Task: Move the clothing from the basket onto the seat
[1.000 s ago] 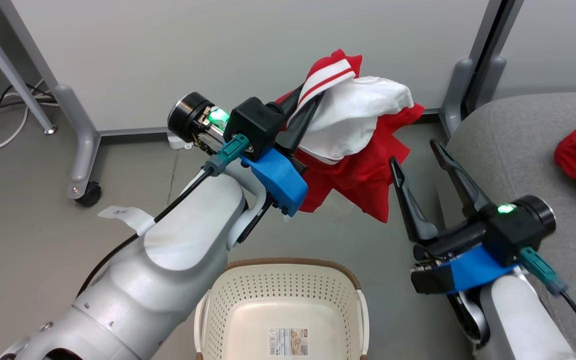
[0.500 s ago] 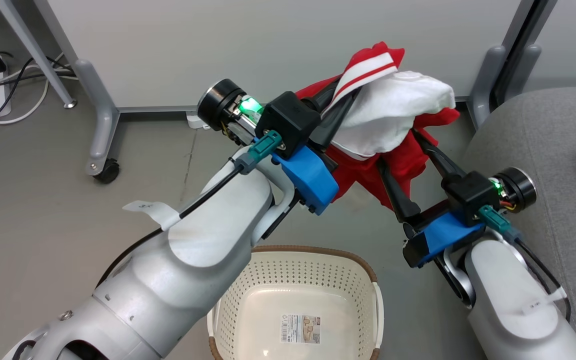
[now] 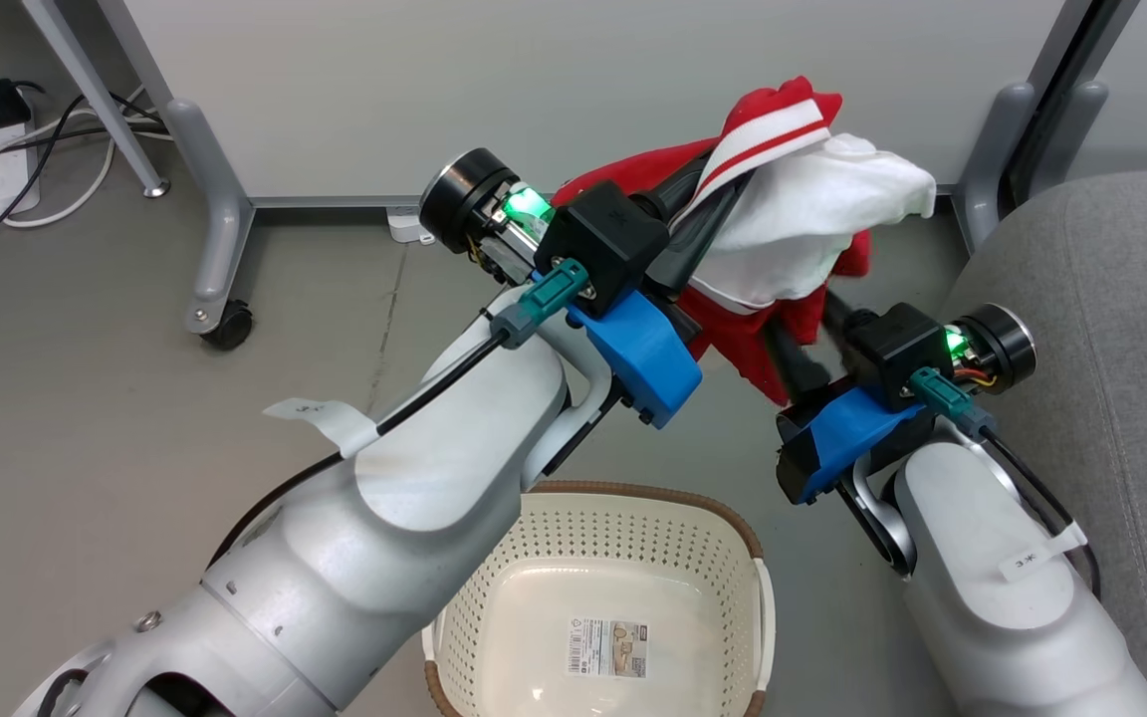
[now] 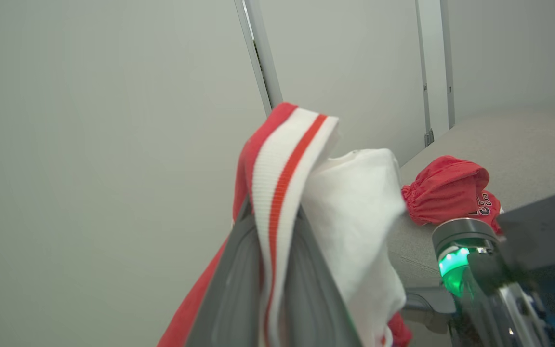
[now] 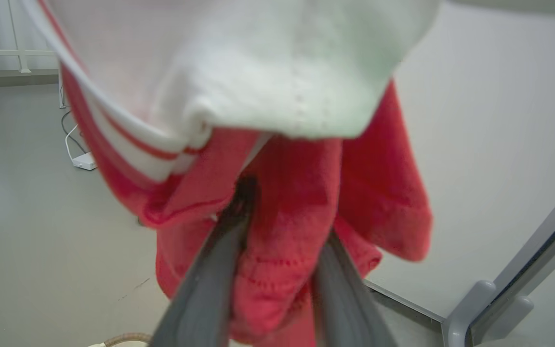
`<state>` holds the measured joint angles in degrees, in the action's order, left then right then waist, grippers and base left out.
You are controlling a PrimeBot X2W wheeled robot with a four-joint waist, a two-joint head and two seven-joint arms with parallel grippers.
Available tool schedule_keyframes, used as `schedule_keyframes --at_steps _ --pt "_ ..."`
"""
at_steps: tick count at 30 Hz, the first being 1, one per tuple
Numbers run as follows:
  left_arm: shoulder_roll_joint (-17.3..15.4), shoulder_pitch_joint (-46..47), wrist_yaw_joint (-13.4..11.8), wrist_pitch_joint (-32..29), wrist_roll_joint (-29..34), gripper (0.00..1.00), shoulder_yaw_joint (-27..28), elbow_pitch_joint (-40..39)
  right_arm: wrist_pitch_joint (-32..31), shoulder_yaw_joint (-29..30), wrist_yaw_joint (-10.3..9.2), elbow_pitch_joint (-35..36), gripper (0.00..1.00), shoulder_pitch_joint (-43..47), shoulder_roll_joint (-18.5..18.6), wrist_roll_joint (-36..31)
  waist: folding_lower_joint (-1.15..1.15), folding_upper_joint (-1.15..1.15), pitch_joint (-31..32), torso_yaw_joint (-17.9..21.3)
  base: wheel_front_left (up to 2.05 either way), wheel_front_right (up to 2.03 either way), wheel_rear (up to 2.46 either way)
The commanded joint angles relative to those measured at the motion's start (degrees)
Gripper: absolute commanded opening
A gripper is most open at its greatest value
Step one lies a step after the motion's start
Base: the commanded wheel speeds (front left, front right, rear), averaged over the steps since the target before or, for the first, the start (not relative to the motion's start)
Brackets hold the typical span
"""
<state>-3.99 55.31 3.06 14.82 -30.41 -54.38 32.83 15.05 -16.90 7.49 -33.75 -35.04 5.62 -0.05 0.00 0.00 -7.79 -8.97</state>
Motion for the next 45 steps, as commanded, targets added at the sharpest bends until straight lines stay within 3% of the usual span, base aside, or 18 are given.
schedule_keyframes --at_steps 1,36,37,38,45 --pt "-0.02 0.75 0.12 0.35 -0.12 0.0 0.18 -0.1 0.2 0.08 0.01 -0.18 0.0 -0.68 -0.2 0.18 0.0 0.0 0.06 0.05 0.0 0.0 0.0" --pt "-0.44 -1.0 0.72 0.45 -0.36 0.0 0.76 2.29 0.2 0.22 0.01 1.01 0.0 1.95 -0.82 2.0 0.0 0.0 1.43 0.91 0.0 0.0 0.0" --pt "-0.41 -1.0 0.59 0.45 -0.35 0.85 0.83 2.34 0.2 0.2 0.02 1.05 0.0 1.99 -0.83 2.08 0.0 0.0 1.45 0.93 0.0 0.0 0.0" --pt "-0.36 -1.01 0.55 0.45 -0.5 1.0 0.89 2.36 0.2 0.16 0.01 1.13 0.0 2.0 -0.8 2.08 0.0 0.0 1.44 0.95 0.0 0.0 0.0" --pt "-0.26 -0.55 0.45 0.45 -0.47 1.0 1.04 2.01 0.2 0.3 0.02 1.5 0.0 2.01 -0.51 2.27 0.0 0.0 1.04 1.07 0.0 0.0 0.0"
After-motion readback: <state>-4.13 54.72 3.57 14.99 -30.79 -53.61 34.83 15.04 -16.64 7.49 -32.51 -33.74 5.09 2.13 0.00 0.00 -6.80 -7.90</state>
